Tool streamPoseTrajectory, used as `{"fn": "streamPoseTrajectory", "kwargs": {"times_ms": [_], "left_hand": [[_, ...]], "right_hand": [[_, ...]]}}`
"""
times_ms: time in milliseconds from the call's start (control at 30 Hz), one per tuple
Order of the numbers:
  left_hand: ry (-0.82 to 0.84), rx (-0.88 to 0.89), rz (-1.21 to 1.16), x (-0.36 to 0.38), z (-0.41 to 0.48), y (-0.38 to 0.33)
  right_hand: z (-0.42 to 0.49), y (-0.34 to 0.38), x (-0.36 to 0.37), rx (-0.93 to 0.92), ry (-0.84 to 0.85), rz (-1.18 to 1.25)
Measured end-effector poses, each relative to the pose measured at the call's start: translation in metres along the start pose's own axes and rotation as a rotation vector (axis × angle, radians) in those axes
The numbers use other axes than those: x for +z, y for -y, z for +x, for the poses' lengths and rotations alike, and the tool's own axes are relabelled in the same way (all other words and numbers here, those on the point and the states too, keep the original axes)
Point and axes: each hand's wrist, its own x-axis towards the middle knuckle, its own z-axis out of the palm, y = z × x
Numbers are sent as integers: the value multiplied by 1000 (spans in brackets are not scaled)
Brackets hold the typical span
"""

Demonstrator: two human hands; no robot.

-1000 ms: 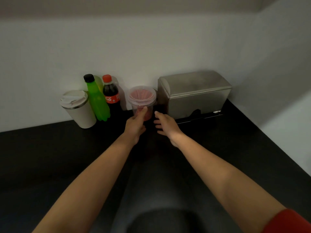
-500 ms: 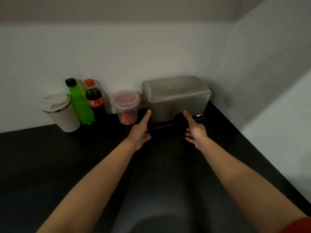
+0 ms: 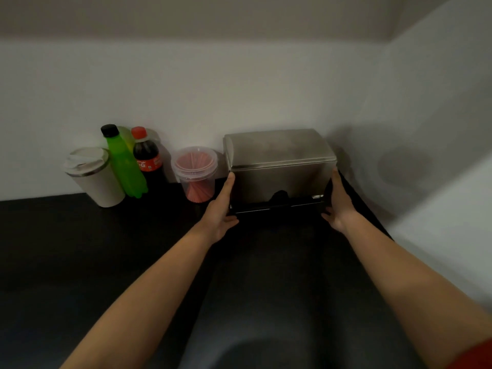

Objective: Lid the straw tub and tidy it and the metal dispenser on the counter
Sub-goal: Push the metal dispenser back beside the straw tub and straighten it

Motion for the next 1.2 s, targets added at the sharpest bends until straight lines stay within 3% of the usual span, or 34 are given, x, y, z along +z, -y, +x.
{"fn": "streamPoseTrajectory", "kwargs": {"times_ms": [200,567,867,1200], "left_hand": [[-16,51,-36,10,1,-2],[-15,16,-174,19,10,-15],[-118,-3,-67,26,12,-17],[-111,-10,-100,23,12,-18]], "right_hand": [[10,3,6,12,173,14],[15,0,17,-30,195,156],[16,2,21,-27,153,133],[13,-2,24,-37,148,117]]}}
